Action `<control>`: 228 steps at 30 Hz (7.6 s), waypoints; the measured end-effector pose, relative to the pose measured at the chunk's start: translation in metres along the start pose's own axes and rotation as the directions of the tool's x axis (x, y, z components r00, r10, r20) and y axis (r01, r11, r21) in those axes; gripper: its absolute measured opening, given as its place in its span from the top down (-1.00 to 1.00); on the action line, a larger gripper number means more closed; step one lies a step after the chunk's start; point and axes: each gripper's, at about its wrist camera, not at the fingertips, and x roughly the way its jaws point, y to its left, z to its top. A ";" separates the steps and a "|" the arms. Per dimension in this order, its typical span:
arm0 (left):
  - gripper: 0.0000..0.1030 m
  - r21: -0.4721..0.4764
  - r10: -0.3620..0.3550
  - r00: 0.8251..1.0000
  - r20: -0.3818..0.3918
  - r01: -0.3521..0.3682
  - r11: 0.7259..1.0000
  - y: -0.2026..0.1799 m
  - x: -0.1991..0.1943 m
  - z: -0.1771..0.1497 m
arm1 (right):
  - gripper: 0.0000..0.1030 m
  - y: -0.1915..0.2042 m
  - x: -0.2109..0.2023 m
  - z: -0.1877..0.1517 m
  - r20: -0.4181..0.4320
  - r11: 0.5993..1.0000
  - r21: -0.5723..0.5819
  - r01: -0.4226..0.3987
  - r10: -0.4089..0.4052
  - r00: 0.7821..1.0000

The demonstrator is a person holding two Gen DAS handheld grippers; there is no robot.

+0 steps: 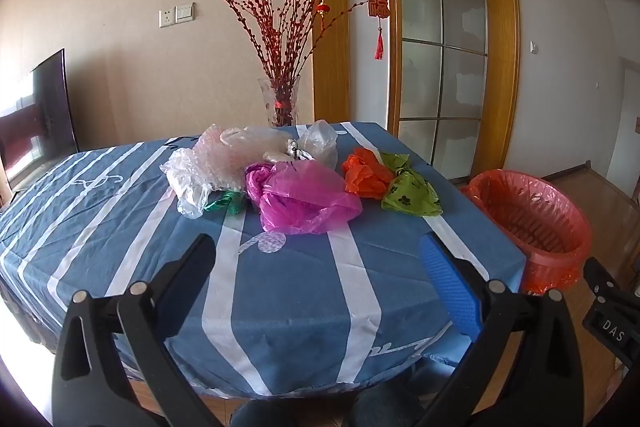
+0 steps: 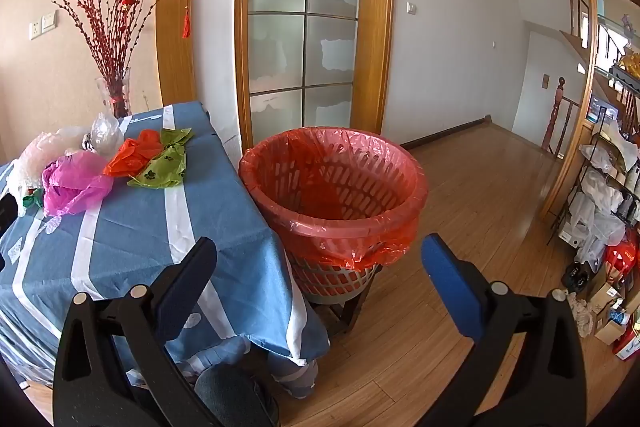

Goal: Collect trash
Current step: 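Move both tools toward the pile of plastic bags on the table, then grasp the green bag with the right tool while the left tool grasps the bubble wrap, then carry the green bag and bubble wrap with both tools over the basket, then open both tools to drop the green bag and bubble wrap into the basket, then grasp the orange-red bag with the right tool while the left tool grasps a clear bag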

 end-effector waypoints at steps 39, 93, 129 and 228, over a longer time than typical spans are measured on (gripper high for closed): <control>-0.92 -0.165 0.242 0.966 -0.089 -0.254 0.953 0.170 0.096 0.044 | -0.08 0.174 0.200 0.091 -0.305 0.936 -0.024 -0.351 0.328 0.894; 0.83 -0.097 0.053 0.987 -0.154 -0.069 0.993 0.167 0.162 0.130 | 0.88 0.170 0.172 0.114 -0.286 0.891 -0.087 -0.446 0.406 0.868; 0.83 0.046 -0.417 0.905 -0.088 0.422 0.906 -0.082 0.108 0.166 | 0.88 0.011 0.146 0.146 -0.157 0.959 0.001 -0.283 0.280 0.947; -0.44 -0.217 0.225 0.911 -0.346 -0.311 0.925 0.211 0.225 0.049 | 0.59 0.246 0.224 0.086 -0.369 0.879 -0.166 -0.448 0.365 0.854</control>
